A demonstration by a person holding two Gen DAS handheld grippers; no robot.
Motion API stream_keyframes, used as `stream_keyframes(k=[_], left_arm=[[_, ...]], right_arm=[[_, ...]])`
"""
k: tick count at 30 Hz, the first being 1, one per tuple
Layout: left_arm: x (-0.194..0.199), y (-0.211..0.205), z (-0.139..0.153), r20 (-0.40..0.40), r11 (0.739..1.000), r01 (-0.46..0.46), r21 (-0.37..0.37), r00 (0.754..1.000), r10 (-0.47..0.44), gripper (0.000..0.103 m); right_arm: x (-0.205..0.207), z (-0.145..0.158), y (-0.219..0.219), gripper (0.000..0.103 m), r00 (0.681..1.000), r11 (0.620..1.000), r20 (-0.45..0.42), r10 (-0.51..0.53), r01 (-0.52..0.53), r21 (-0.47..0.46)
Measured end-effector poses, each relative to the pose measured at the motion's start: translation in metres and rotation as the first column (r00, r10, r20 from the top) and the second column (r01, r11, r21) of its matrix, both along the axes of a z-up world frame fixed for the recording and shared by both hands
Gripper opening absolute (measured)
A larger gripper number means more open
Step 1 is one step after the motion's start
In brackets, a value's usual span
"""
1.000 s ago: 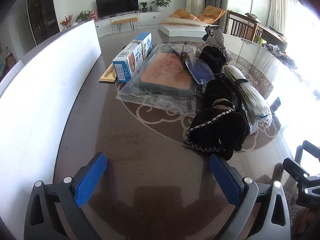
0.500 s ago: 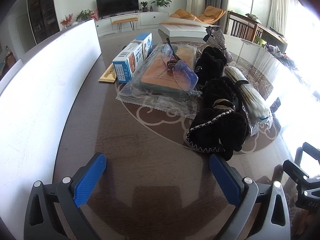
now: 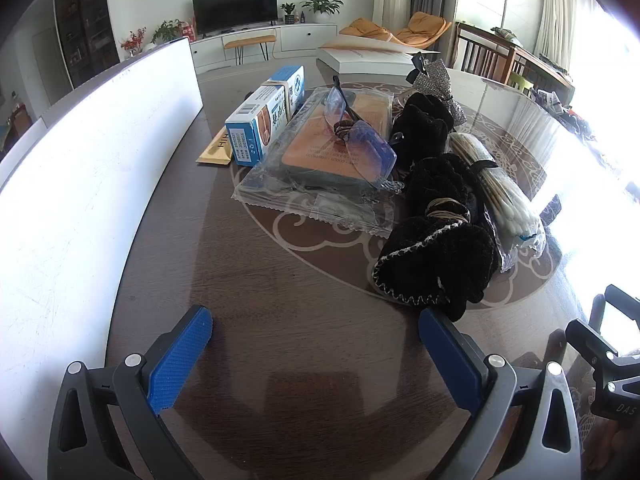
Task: Organize objects
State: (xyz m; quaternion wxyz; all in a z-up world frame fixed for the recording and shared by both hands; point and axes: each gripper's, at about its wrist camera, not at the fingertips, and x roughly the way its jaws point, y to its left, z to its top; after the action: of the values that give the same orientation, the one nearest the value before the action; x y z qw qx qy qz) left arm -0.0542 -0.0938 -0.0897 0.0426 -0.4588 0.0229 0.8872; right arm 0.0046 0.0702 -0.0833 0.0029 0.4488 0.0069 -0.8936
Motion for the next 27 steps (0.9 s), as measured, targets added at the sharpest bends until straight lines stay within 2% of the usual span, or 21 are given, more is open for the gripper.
stream_keyframes(k=[27], left_arm=[[-0.0003, 0.0025, 0.0003, -0.001, 1.0, 0.017, -0.008, 1.0, -0.017, 0.103]], right_arm=[[-0.0001, 0.0001, -0.0001, 0.103, 1.0, 1.0, -0.001, 0.0, 0.0, 0.0]])
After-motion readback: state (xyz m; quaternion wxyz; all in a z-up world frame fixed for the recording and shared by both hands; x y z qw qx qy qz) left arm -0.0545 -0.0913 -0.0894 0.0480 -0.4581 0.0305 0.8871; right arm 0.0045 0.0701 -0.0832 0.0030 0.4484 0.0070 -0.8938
